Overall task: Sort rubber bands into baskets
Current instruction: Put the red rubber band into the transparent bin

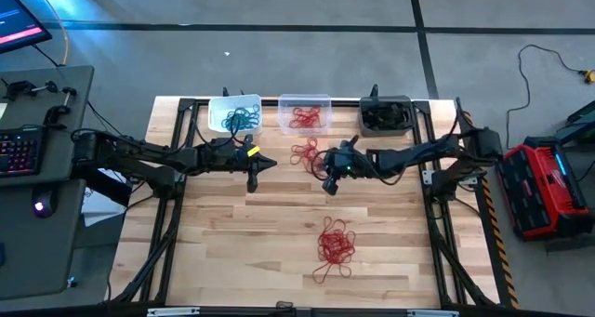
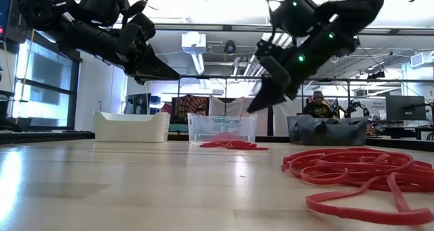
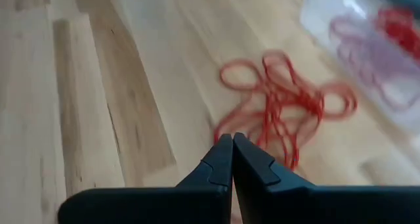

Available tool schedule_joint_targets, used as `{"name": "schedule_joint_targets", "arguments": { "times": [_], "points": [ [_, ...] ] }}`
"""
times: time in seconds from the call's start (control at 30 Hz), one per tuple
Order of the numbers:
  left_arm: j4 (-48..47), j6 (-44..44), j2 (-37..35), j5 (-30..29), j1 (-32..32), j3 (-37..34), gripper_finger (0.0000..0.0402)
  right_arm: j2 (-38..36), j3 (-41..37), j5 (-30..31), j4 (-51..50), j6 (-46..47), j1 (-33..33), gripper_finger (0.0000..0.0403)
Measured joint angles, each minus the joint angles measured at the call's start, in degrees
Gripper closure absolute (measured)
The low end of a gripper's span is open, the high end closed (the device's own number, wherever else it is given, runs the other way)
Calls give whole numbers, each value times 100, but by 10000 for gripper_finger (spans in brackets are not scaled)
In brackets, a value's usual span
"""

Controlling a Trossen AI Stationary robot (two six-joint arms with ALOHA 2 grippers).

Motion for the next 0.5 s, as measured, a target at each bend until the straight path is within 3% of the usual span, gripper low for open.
{"name": "schedule_joint_targets", "arguments": {
  "times": [0.27, 0.5],
  "points": [
    [-4, -3, 0, 1, -2, 0, 402, 318, -290, -75, -28, 272, -17, 392],
    [-8, -8, 0, 1, 0, 0, 402, 676, -290, -56, 14, 10, -17, 305]
  ]
}}
